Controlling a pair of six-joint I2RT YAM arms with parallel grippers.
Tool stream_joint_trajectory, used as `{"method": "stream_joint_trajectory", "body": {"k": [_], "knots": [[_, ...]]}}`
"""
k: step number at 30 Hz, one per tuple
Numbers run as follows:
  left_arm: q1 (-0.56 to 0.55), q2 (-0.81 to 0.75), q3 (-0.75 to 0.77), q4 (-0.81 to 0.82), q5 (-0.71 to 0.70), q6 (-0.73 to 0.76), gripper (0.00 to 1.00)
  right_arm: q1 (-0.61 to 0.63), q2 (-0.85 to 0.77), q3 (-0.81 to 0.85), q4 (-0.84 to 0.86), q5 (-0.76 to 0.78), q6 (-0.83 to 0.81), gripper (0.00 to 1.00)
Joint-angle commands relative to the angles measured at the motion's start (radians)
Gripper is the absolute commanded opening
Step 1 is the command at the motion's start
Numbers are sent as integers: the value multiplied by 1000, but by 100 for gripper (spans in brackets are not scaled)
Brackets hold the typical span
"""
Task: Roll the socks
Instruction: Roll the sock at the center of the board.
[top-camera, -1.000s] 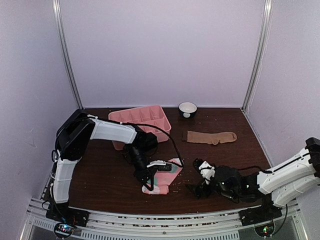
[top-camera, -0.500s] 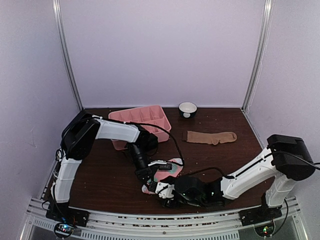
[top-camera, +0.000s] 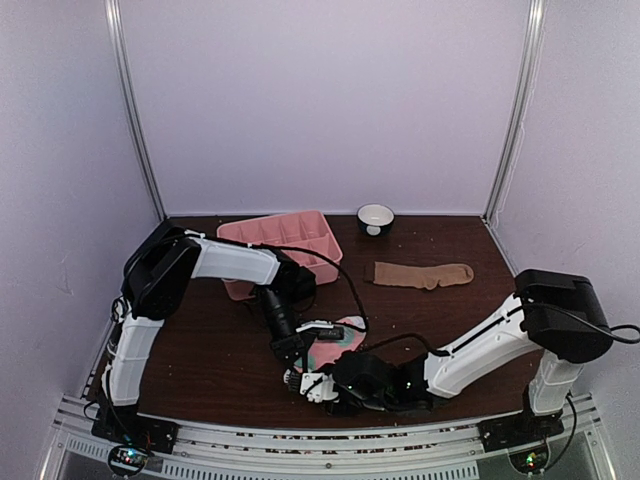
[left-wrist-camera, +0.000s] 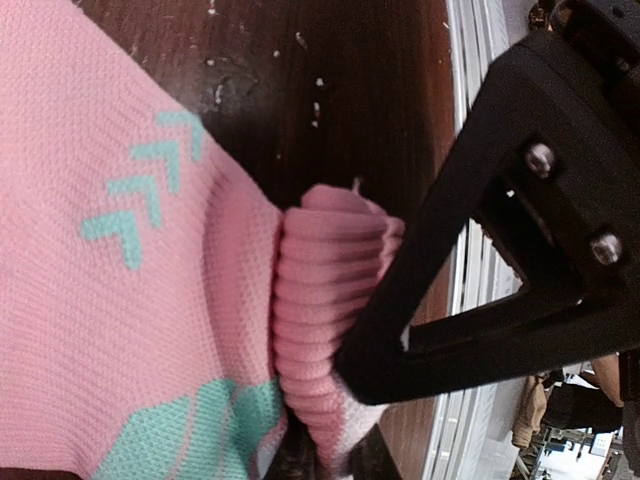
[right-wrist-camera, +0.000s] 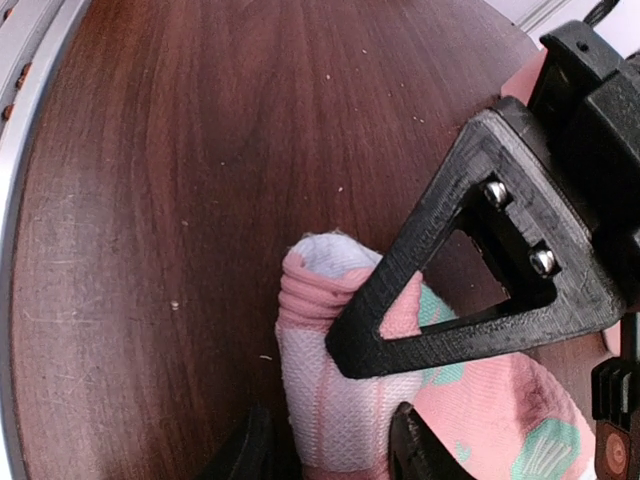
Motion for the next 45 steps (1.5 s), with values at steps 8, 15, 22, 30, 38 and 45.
{"method": "stream_joint_trajectory", "body": {"k": [8,15,22,30,38,45], "knots": [[6,-6,-80,15,-114,153,26,-78,82,-17,-85,-95,132,18],[61,-243,-236,229,-104,199,56,-174,49,-101,-14,-402,365,5],[47,-457,-395,414,-153,243,57,-246,64,-179,122,-585,540,0],[-43,-477,-447,502,-232,265,53,-305,118,-221,274,-713,687,0],[-83,-484,-470,628,-255,225,52,-310,155,-177,156,-732,689,0],[-105,-497,-521,737,-373,204,49,-309,178,-160,104,-732,694,0]]}}
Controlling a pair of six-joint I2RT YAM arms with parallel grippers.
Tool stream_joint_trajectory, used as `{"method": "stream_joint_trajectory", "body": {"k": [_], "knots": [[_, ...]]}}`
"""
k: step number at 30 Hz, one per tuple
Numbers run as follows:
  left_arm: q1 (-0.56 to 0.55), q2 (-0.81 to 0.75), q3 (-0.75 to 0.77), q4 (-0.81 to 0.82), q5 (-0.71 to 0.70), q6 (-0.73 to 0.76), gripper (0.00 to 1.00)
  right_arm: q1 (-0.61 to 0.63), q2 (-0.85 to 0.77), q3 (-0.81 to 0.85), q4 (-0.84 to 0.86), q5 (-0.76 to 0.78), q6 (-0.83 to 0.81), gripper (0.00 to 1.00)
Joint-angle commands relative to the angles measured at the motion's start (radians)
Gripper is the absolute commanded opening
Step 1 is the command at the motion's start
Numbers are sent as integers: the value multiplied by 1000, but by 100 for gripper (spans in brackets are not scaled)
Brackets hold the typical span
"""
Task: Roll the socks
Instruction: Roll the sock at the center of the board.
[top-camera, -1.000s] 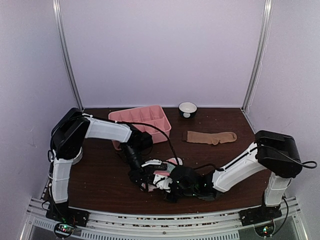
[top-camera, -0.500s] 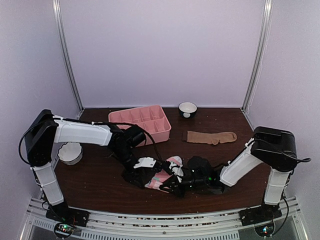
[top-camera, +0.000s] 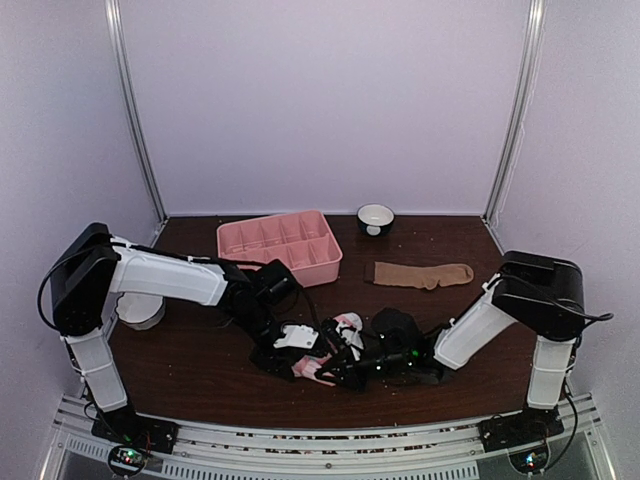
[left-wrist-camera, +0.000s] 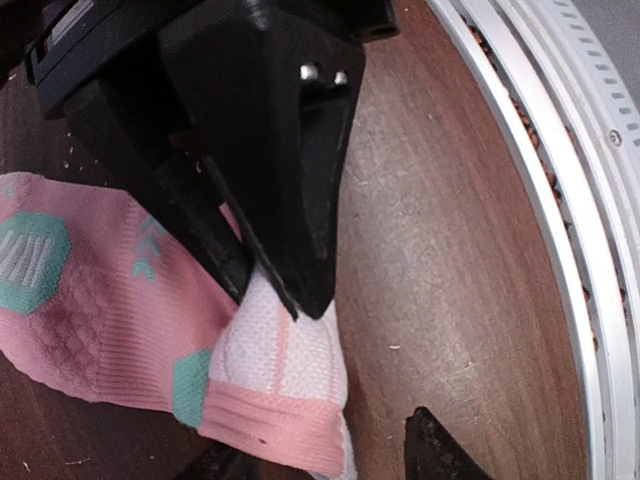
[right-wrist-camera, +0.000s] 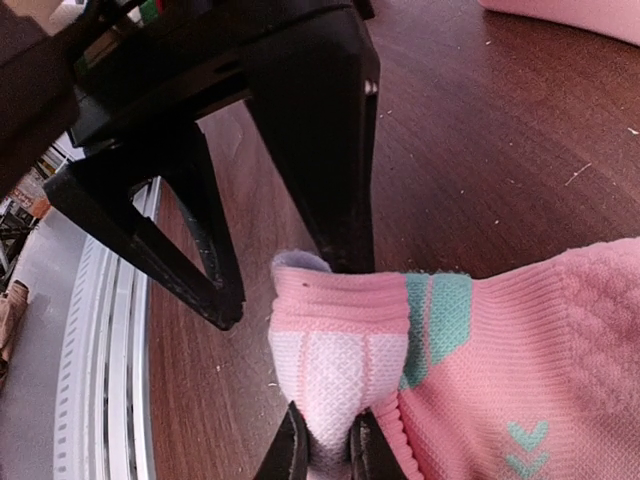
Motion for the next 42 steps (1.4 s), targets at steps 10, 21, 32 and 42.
{"method": "stream_joint_trajectory", "body": {"k": [10,21,32,42], "knots": [[82,-167,-101,200,-196,-139,40,5,101,-8,-354,-19,5,0],[14,-150,-59,126,31,-88,49,-10,117,-1,-334,-18,53,0],[10,8,-3,108,30,-42,44,-26,152,-9,-255,-66,91,0],[10,75,24,96,-37,-51,22,-37,146,-21,-261,-79,86,0]]}}
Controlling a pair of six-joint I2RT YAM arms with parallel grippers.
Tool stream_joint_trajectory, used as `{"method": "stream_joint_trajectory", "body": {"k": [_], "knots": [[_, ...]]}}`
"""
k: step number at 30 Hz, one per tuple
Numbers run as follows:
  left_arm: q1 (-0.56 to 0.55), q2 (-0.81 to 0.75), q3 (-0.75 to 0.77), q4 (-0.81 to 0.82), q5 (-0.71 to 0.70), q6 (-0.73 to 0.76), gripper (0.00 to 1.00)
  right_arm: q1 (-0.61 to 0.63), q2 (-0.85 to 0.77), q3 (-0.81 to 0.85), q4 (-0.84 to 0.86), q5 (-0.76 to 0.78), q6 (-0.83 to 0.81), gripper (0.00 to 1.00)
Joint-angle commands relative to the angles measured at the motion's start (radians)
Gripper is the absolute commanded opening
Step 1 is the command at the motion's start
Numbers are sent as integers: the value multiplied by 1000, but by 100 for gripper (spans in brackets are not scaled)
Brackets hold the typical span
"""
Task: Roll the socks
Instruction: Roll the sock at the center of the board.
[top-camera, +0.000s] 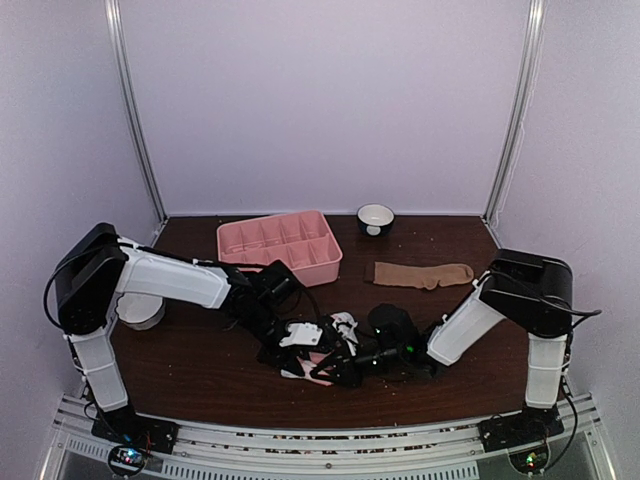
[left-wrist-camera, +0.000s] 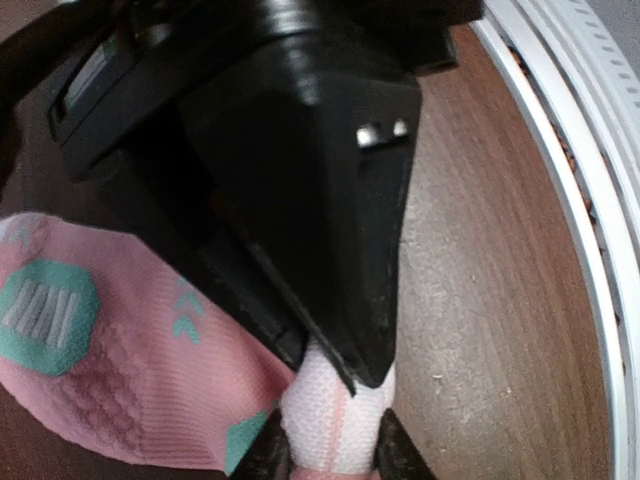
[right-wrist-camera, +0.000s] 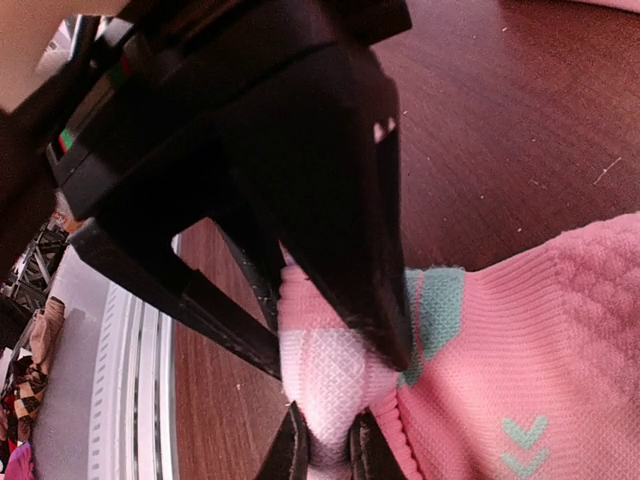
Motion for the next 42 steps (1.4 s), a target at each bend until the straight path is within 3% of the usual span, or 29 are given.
{"method": "stream_joint_trajectory", "body": {"k": [1,5,11,16,17,18,19,23,27,29,32,38,42], "knots": [[4,54,46,-33,-33,5,16,-4,84,-67,-285,21,9,0],[4,82,73,-81,-13,-15,0,-13,67,-76,-256,35,15,4],[19,149,109,-151,21,-89,0,-30,-24,-135,-165,103,-8,21],[76,233,224,-268,88,-160,0,-47,-129,-196,-158,225,-56,32],[80,245,232,-286,100,-158,0,-47,-153,-212,-157,256,-70,50],[80,256,234,-302,99,-153,0,-47,-182,-224,-158,288,-83,94],[81,261,229,-312,89,-149,0,-47,-209,-234,-160,319,-97,99],[89,260,218,-306,83,-184,0,-48,-320,-270,-178,453,-144,100],[90,247,212,-313,84,-221,0,-47,-466,-338,-151,698,-135,100],[89,244,214,-327,92,-240,0,-48,-587,-386,-158,890,-72,100],[90,263,226,-374,150,-266,0,-48,-690,-395,-242,1032,64,100],[102,355,286,-421,223,-305,0,-46,-621,-318,-297,865,-97,100],[139,387,296,-426,231,-317,0,44,-614,-363,-148,830,-298,98]]}}
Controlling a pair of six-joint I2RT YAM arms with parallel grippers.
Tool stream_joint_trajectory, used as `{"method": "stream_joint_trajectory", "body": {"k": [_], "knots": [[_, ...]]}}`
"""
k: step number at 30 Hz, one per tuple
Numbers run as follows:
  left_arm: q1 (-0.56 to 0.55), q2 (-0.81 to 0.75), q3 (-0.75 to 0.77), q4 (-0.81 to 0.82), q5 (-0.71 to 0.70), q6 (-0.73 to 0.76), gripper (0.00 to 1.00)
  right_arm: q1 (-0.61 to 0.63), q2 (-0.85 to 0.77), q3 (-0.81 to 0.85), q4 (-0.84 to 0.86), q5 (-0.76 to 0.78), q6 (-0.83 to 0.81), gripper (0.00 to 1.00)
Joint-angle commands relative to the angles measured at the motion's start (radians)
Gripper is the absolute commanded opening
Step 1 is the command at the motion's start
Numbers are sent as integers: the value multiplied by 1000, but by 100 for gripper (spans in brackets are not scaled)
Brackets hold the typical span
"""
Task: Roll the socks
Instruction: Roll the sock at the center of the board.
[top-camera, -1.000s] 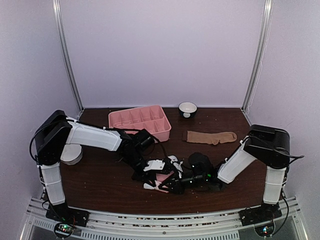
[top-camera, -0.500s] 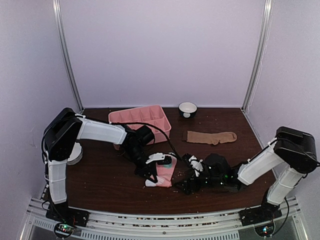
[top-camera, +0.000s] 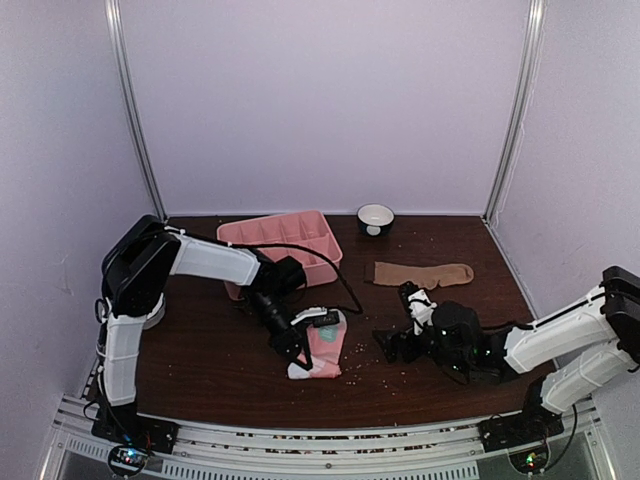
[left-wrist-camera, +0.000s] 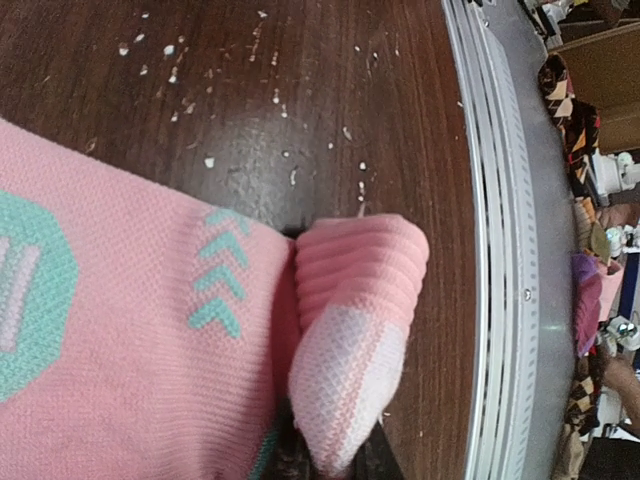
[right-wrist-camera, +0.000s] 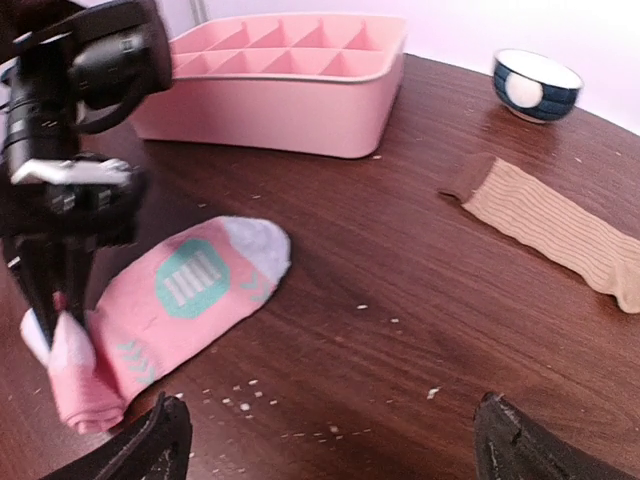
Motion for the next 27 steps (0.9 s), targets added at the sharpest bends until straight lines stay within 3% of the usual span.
{"method": "stream_joint_trajectory", "body": {"k": [1,7,13,18,25,27], "knots": [[32,84,-19,-66,-100,-35,0,106,21,-13,104,-29,-242,95],[43,114,-5,-60,-151,-45,0,228,166,85,51,-174,-389,84],[46,136,9,-59,-196,-72,0,312,310,239,-17,-172,-530,75],[45,175,52,-99,-214,-66,0,319,380,340,-77,-175,-607,61],[44,188,63,-109,-211,-61,0,300,460,403,-128,-143,-656,53],[44,185,61,-111,-201,-55,4,284,475,404,-134,-156,-654,51]]}}
